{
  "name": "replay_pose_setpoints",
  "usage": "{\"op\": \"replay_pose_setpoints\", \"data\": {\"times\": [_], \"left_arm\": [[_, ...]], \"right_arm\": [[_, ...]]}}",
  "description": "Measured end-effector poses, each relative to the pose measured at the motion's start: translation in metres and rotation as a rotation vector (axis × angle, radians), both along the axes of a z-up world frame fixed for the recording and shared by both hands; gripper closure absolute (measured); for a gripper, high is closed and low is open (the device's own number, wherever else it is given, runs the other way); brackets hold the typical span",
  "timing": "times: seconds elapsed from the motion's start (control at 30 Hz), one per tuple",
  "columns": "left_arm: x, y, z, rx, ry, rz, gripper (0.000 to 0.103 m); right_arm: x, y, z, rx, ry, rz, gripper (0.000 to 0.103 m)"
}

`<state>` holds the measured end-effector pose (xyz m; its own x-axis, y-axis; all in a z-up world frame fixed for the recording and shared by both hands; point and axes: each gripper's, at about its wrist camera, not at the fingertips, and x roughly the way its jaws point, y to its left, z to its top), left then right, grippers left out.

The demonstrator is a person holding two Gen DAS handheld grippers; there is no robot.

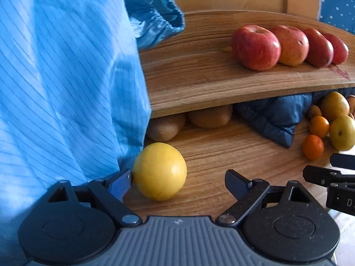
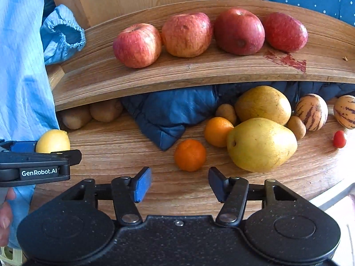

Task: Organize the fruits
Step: 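Grasp the yellow grapefruit with the left tool while the right tool grasps a small orange, then carry the grapefruit and orange onto the steel tray and open both tools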

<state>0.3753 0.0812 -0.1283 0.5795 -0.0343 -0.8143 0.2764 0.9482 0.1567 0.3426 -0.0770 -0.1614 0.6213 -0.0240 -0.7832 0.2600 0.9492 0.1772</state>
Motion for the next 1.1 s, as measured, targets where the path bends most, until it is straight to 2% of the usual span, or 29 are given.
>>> {"op": "replay_pose_setpoints", "data": {"times": [0.17,0.23,0.3,0.33,0.43,0.53,0.77,0.97,1.1], "left_arm": [[0.007,0.006,-0.005,0.006,0.005,0.03,0.015],[0.013,0.007,-0.01,0.025,0.038,0.05,0.028],[0.018,0.01,-0.014,0.044,0.063,0.078,0.037],[0.019,0.012,-0.014,0.042,0.06,0.084,0.038],[0.022,0.015,-0.014,0.039,0.055,0.086,0.04],[0.025,0.013,-0.014,0.05,0.046,0.077,0.041],[0.023,0.01,-0.012,0.037,0.042,0.051,0.042],[0.0,0.004,-0.008,-0.011,0.073,-0.004,0.042],[-0.015,-0.008,-0.006,-0.041,0.093,-0.062,0.042]], "right_arm": [[0.009,0.002,-0.001,-0.03,0.002,-0.021,0.048],[0.011,0.001,-0.002,-0.037,0.0,-0.031,0.051],[0.014,0.0,-0.003,-0.039,0.003,-0.038,0.055],[0.015,-0.001,-0.003,-0.043,0.003,-0.042,0.056],[0.017,-0.003,-0.003,-0.035,-0.004,-0.054,0.059],[0.017,-0.004,-0.002,-0.048,-0.005,-0.054,0.068],[0.004,-0.004,0.001,-0.021,-0.013,-0.034,0.068],[-0.023,0.004,0.009,-0.015,-0.034,0.018,0.068],[-0.044,0.007,0.012,-0.046,-0.05,0.033,0.068]]}}
